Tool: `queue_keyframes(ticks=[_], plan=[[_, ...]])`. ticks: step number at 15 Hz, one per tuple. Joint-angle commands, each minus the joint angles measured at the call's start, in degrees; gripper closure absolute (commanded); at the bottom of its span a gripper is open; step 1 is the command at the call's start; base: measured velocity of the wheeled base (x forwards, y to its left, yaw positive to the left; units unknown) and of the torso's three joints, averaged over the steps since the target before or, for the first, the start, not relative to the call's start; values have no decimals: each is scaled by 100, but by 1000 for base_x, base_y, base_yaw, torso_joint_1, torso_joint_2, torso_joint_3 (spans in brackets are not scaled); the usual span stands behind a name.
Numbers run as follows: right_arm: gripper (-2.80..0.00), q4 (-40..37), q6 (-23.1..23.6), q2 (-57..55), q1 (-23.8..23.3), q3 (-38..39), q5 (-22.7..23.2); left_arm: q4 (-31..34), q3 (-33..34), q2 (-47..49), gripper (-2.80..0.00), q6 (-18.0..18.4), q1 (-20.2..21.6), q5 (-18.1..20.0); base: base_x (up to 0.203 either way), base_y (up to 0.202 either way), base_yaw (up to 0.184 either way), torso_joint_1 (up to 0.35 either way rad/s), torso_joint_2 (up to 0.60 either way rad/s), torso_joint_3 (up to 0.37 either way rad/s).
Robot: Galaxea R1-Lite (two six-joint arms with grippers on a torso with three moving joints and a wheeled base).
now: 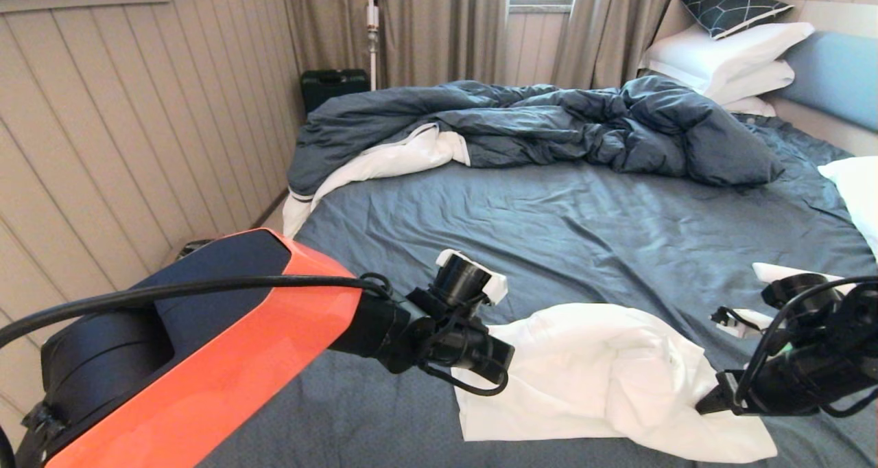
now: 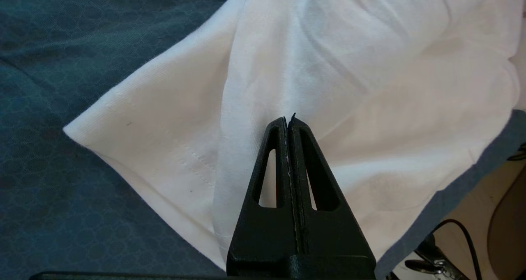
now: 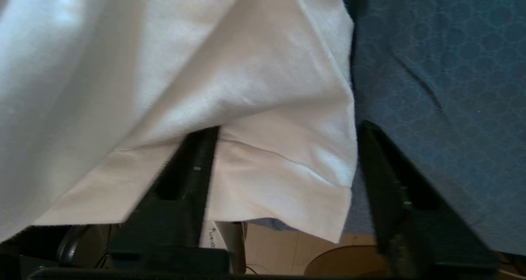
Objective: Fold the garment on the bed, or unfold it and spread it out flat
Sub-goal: Unford the white T-shirt
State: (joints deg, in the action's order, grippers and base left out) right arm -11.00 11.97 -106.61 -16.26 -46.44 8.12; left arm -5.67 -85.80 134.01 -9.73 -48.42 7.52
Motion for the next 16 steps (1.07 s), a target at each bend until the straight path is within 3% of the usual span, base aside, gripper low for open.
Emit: queue_keyframes(ticks=[1, 8, 16], plan=[[0, -8, 7, 0, 17, -32, 5, -4, 2, 20, 0, -3, 4, 4, 0, 0, 0, 0, 0, 0], [0, -40, 44, 582, -251, -145, -16, -4, -16, 20, 0, 6, -1, 4, 0, 0, 0, 0, 0, 0], [0, -70, 332, 575, -1737, -971, -4, -13, -16, 20, 0, 6, 26, 4, 0, 0, 0, 0, 0, 0]])
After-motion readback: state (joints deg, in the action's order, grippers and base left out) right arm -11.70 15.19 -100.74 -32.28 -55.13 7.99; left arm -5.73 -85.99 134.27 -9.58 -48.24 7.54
